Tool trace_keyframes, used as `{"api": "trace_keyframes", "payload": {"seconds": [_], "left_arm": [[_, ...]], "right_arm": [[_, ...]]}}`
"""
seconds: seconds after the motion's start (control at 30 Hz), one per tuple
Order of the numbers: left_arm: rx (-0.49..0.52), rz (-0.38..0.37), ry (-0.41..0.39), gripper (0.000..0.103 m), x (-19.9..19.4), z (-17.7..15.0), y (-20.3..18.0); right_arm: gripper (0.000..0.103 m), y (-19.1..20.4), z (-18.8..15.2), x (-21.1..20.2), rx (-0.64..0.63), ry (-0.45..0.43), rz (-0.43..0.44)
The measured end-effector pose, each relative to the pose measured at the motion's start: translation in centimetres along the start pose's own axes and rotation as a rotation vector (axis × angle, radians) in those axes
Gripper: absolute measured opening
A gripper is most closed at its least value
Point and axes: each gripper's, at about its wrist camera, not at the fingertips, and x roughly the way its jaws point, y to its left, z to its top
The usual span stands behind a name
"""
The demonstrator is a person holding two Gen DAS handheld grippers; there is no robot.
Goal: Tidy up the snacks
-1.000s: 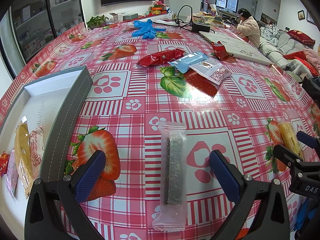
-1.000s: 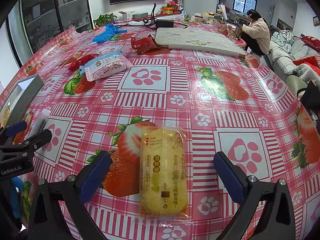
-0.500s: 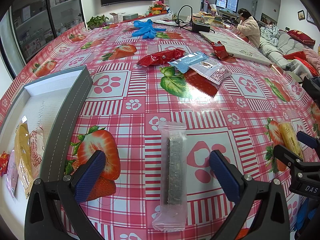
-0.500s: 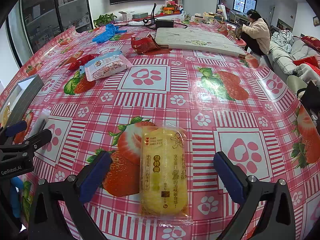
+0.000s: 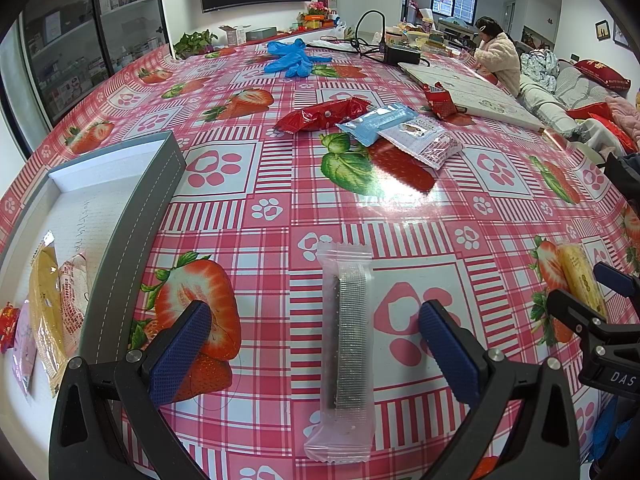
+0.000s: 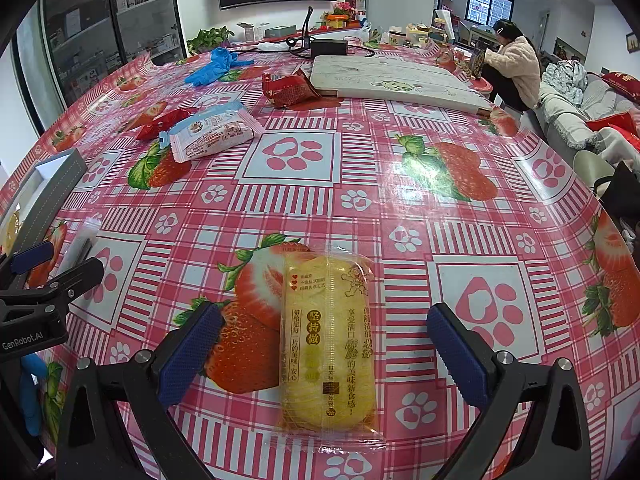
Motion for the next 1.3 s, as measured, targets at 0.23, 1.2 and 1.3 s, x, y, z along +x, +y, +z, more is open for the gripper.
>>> {"api": "trace_keyframes", "payload": {"seconds": [0.23, 1.2, 1.3], "left_arm": [[0.0, 0.0, 0.0, 0.103, 0.0, 0.0, 0.0], [0.1, -0.085, 0.109, 0.017, -2.3, -0.2, -3.0], [0.072, -0.145, 0.131, 0.017, -2.8, -0.5, -2.9]], "right_arm": [[0.103, 0.0, 0.3, -0.1, -0.011, 0.008, 0.007], [0.04, 1.0, 2.3, -0.1, -0.1, 0.209, 0.051], [0.037, 1.1, 2.2, -0.5, -0.086, 0.217, 0.086]]}}
